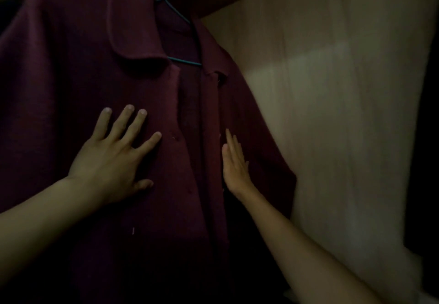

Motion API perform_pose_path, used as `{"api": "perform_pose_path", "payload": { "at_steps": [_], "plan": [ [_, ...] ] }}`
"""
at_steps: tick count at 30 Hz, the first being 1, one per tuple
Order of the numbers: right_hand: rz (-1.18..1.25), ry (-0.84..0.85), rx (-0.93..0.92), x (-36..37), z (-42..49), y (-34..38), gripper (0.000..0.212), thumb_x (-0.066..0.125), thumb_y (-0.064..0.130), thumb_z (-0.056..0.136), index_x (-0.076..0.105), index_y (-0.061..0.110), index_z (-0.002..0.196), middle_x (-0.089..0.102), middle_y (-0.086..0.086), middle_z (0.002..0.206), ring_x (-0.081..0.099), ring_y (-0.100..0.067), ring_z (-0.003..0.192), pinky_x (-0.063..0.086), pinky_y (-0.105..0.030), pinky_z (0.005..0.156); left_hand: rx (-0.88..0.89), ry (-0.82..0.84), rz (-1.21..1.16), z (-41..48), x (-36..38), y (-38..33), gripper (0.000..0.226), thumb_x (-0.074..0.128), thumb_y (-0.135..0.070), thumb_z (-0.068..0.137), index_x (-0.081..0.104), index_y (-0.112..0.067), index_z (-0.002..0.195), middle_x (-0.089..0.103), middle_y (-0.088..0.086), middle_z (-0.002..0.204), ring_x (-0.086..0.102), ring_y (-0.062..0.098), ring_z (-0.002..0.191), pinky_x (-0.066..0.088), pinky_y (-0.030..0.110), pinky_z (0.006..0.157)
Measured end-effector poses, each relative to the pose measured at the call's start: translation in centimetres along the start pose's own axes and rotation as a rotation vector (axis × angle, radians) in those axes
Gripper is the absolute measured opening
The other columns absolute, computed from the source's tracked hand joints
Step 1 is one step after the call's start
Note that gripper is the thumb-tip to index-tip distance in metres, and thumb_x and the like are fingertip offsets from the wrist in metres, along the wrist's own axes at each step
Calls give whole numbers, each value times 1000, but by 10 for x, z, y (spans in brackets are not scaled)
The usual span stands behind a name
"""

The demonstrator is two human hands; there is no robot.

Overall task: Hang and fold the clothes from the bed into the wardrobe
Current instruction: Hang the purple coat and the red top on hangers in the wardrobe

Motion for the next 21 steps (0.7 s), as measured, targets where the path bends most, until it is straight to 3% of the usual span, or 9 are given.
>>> {"api": "perform_pose_path", "payload": {
  "at_steps": [2,10,15,21],
  "plan": [
    [-27,15,-30,-4,-17,12,52,1,76,90,-13,68,139,-9,13,165,-14,-10,151,-14,-56,117,7,-8,-35,-5,-7,-3,103,19,-88,76,-21,-31,153,-29,18,159,-27,39,146,-14,62,115],
    [-289,168,-160,20,-77,29,63,9,76,90,-23,61,142,-27,8,162,-26,-17,148,-18,-55,113,12,68,-79,-45,-23,-30,96,21,-80,83,-20,-29,152,-26,14,160,-25,36,148,-16,62,114],
    [-313,233,-140,35,-105,13,64,8,75,91,-20,57,146,-22,10,163,-27,-14,148,-17,-59,116,43,150,-128,-85,-25,-60,91,24,-75,88,-18,-27,153,-27,13,160,-27,35,147,-18,62,114],
    [-270,233,-96,31,-144,17,68,12,73,93,-18,49,150,-18,7,165,-23,-11,149,-12,-49,121,112,188,-183,-116,-37,-73,88,25,-72,89,-13,-26,155,-20,12,163,-24,34,148,-19,61,114]
  ]
}}
Point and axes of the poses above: each hand's wrist, its own z-axis towards the middle knuckle, its own x-axis out of the palm, y = z × x, the point moved 8 cm from there along z, towards the middle knuckle
